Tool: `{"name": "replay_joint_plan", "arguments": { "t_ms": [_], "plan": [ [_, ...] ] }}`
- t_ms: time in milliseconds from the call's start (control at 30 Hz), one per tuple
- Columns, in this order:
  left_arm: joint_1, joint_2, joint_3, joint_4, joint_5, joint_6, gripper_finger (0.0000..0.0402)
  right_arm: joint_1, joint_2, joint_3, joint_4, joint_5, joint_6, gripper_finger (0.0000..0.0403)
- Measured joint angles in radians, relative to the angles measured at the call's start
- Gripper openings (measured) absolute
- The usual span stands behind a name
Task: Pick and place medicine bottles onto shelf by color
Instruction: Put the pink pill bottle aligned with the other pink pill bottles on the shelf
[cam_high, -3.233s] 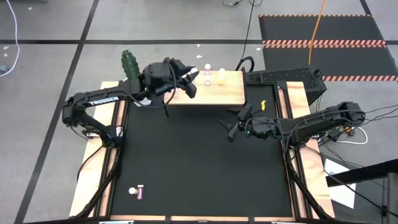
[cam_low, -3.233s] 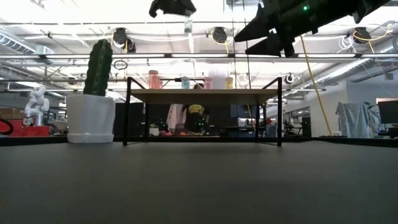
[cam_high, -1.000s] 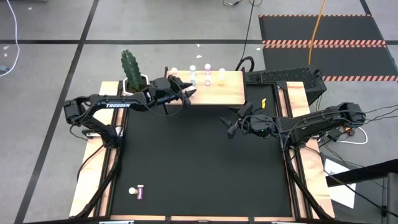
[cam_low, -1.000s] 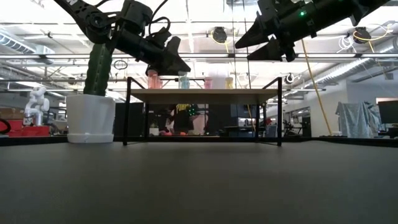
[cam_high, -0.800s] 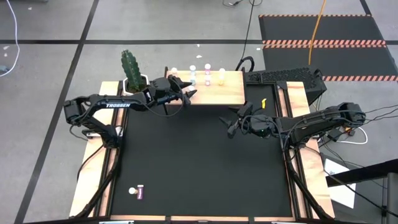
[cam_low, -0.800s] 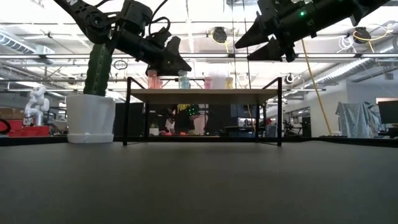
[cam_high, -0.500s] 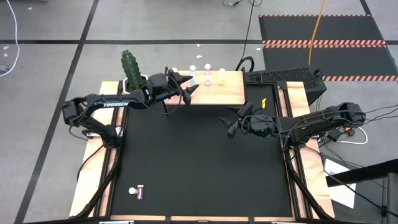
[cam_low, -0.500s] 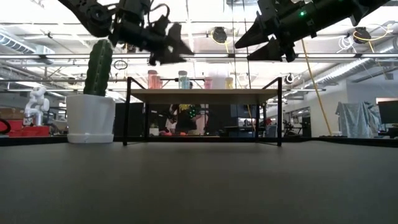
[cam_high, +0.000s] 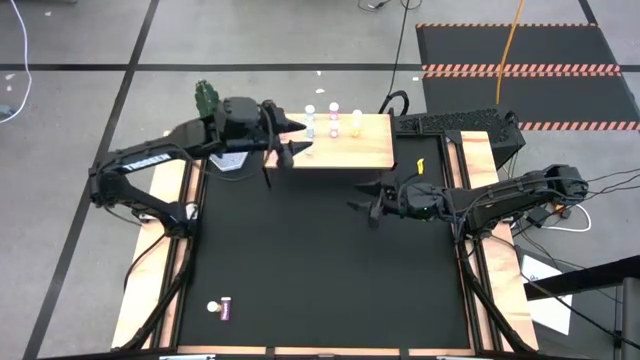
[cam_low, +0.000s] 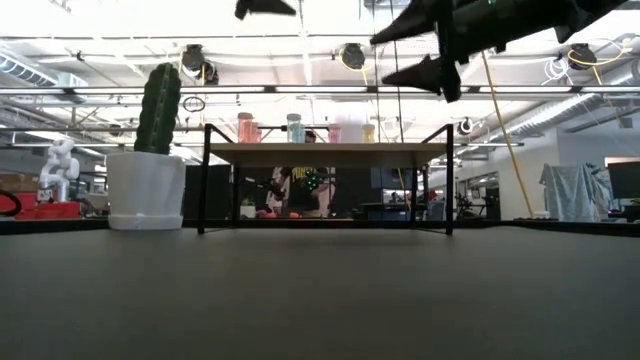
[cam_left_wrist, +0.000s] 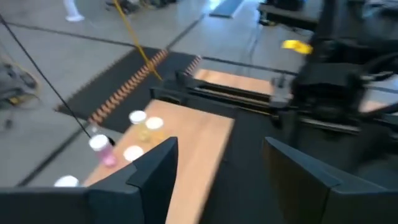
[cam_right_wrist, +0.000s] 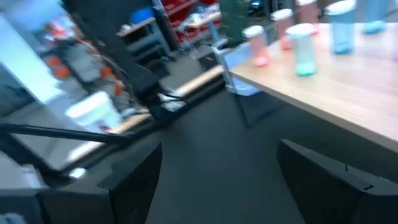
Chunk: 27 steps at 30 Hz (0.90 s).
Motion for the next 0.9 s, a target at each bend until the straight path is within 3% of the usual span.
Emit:
{"name": "replay_joint_plan", "arguments": {
  "t_ms": [200, 367, 467, 567, 800, 900],
  "plan": [
    [-0.097, -0.018, 0.071, -0.263, -0.066, -0.181, 0.0202, 0.008, 0.0, 0.001, 0.015, -0.023, 0.075, 0.029],
    [-0.191, -0.085, 0.072, -0.601, -0.144, -0.58, 0.0174, 0.088, 0.0, 0.001, -0.064, -0.045, 0.115, 0.0268],
    [-0.31, -0.098, 0.072, -0.784, -0.146, -0.871, 0.0159, 0.169, 0.0, 0.001, -0.138, 0.042, 0.16, 0.026],
    [-0.464, -0.104, 0.071, -0.919, -0.15, -1.066, 0.0147, 0.241, 0.013, 0.001, -0.177, 0.115, 0.237, 0.0256],
    [-0.743, -0.093, -0.072, -0.945, -0.144, -1.453, 0.0152, 0.303, 0.157, 0.037, -0.124, 0.081, 0.438, 0.0255],
    [-0.793, -0.091, -0.21, -0.851, -0.061, -1.576, 0.018, 0.308, 0.239, 0.083, -0.128, 0.088, 0.501, 0.0255]
  ]
}}
